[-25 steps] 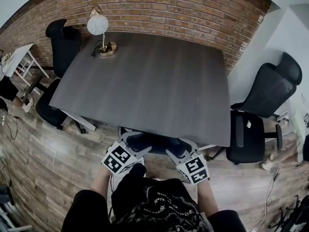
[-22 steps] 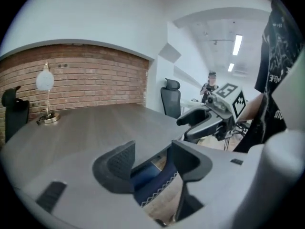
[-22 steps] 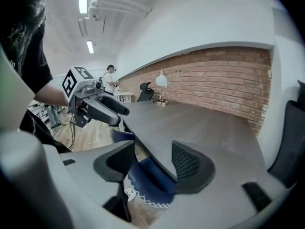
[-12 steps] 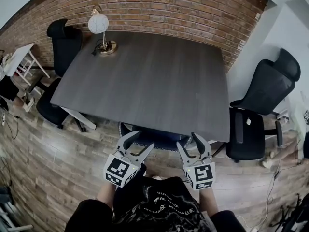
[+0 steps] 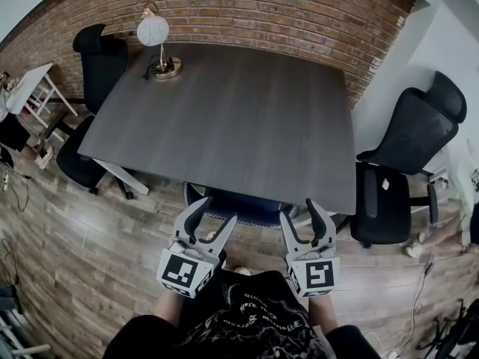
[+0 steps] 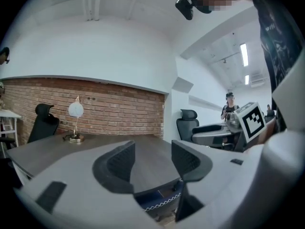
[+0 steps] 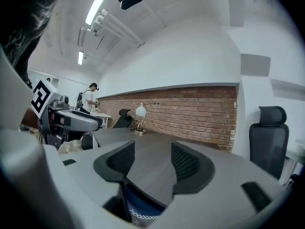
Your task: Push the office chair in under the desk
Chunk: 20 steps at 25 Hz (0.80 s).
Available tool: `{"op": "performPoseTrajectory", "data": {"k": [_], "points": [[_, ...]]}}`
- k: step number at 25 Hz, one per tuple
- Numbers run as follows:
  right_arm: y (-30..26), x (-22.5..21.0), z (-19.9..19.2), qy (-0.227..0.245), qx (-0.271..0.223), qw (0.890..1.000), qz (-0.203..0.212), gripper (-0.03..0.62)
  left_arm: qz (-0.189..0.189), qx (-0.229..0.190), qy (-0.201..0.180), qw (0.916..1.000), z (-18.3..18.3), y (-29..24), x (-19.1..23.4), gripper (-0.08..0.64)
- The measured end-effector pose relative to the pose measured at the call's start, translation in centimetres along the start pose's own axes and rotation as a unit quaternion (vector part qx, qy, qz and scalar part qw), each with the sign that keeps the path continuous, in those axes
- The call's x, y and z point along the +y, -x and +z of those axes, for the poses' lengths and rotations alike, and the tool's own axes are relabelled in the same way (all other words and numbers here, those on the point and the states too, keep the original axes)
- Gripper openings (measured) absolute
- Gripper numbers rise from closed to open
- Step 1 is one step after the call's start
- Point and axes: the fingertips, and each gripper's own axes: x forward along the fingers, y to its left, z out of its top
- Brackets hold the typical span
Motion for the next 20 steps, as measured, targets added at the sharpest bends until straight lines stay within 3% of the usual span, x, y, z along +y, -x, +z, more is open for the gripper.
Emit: {"op": "performPoseTrajectory", "data": {"k": [2,9,13,20], "points": [[0.1,0.0,-0.1,0.002,-0.002,1.000,-0.004,0.226,0.008,-0.008,0.000,0.9999,0.3,0.1,0.0,0.230],[-0.1,0.1,0.0,0.004,-0.010,1.000,-0.010,0.085,0.048,-0.030,0.003,0.9984,1.3,0.1,0.9,0.046],[-0.3,-0.3,-0.1,-0.001,-0.009,1.000,-0.019,0.022,0.058,-0.029,-0.003,0.9979,1.5,-0.1,1.3,0.012],[-0.7,-0.8,-0.1,-0.008,-0.009,1.000,-0.028,0.004,0.053,-0.016,0.001,0.9985,1.0,-0.7,1.7,0.006]]}}
